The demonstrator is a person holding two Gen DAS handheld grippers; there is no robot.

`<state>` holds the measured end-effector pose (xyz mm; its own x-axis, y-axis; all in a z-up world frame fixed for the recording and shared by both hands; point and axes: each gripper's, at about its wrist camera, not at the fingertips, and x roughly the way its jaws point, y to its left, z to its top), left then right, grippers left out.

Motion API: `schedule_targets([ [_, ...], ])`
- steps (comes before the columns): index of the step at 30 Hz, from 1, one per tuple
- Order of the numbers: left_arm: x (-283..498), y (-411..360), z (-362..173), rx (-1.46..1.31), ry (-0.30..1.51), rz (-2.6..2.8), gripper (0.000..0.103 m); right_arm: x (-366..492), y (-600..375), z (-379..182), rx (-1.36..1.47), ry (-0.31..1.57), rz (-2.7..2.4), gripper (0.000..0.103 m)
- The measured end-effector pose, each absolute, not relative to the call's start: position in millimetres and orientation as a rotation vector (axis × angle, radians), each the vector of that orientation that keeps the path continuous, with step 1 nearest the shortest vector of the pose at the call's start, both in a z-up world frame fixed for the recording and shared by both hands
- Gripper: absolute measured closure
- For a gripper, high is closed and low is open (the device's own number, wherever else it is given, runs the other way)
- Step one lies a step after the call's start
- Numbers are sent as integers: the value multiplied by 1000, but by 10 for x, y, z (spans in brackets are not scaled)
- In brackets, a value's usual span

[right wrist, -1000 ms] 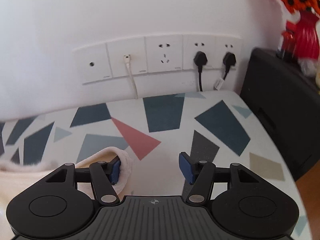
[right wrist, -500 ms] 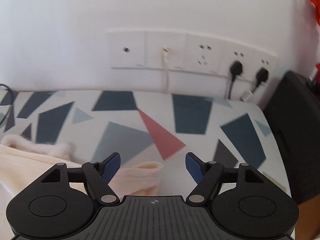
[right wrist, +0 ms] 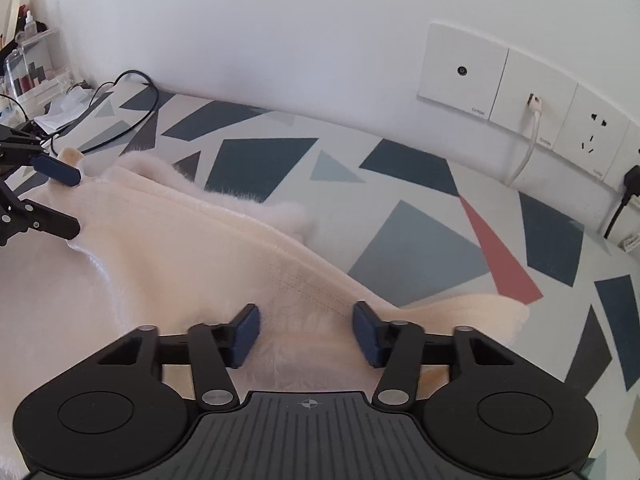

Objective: Fold clothes

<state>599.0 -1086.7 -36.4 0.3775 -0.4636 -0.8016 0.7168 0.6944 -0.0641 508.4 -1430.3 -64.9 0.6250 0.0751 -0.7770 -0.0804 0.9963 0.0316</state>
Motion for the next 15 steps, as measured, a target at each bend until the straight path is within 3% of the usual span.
schedule_targets([
  [2, 5987, -10860, -356, 310, 902, -763, 71, 5033, -14337, -641, 14, 888, 108, 102],
  [4, 5972, -10831, -318, 299, 886, -767, 83, 4928, -14350, -596, 14, 862, 128, 103],
  [10, 5894, -10809, -256, 316, 885, -825, 85, 4854, -14331, -429, 4, 819, 167, 99],
  [11, 5880, -10832, -268, 326, 886, -830, 85, 4861, -14322, -410, -3, 809, 162, 89],
  [12, 5868, -10862, -277, 334, 882, -825, 85, 4896, -14300, -413, -5, 787, 156, 70],
  [13, 5856, -10892, -286, 342, 878, -819, 85, 4949, -14270, -428, -5, 760, 149, 60],
  [15, 5850, -10943, -290, 339, 875, -817, 77, 5070, -14176, -484, -15, 726, 166, 56],
])
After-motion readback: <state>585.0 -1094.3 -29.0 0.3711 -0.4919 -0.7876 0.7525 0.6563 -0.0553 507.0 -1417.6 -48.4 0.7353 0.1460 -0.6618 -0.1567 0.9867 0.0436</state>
